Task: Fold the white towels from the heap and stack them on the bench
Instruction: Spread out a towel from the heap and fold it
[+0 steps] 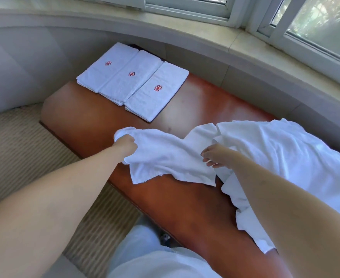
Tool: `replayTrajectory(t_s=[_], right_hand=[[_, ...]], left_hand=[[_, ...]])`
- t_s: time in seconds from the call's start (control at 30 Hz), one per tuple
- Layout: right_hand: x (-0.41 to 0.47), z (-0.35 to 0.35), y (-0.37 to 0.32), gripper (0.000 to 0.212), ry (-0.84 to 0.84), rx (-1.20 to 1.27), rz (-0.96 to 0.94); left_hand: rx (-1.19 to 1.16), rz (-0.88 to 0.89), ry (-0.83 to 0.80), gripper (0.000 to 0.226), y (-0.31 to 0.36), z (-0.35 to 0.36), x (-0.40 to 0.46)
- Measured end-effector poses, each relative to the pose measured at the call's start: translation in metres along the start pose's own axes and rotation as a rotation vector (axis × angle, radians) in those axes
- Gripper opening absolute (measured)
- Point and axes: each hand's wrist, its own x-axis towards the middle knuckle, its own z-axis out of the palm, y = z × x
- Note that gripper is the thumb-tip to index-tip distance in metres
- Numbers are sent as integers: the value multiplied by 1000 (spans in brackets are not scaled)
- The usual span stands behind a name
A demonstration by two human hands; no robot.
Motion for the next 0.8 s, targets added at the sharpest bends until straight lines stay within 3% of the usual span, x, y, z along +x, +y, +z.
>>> replayTrajectory(t_s=[0.2,0.3,0.47,0.57,0.63,0.7,0.8], right_hand=[[36,27,7,28,12,-30,-1],[53,36,5,37,82,-189,-44],[90,49,3,55,182,-188,12],[110,56,3,61,154,-41,49],[116,60,1,49,119,37,45],[115,67,-1,38,58,122,17],[100,77,-5,36,-197,123,58]], left_hand=[[-15,-135,-86,57,-27,25,14],[-47,-193,-12,67,-43,35,26],[-160,-314,167,74,-66,44,46],[-308,-341,171,83,-77,45,60],[-387,-344,165,78,-82,43,68],[-422,-318,144,58,-85,42,76],[-386,-263,93,33,-86,41,84]])
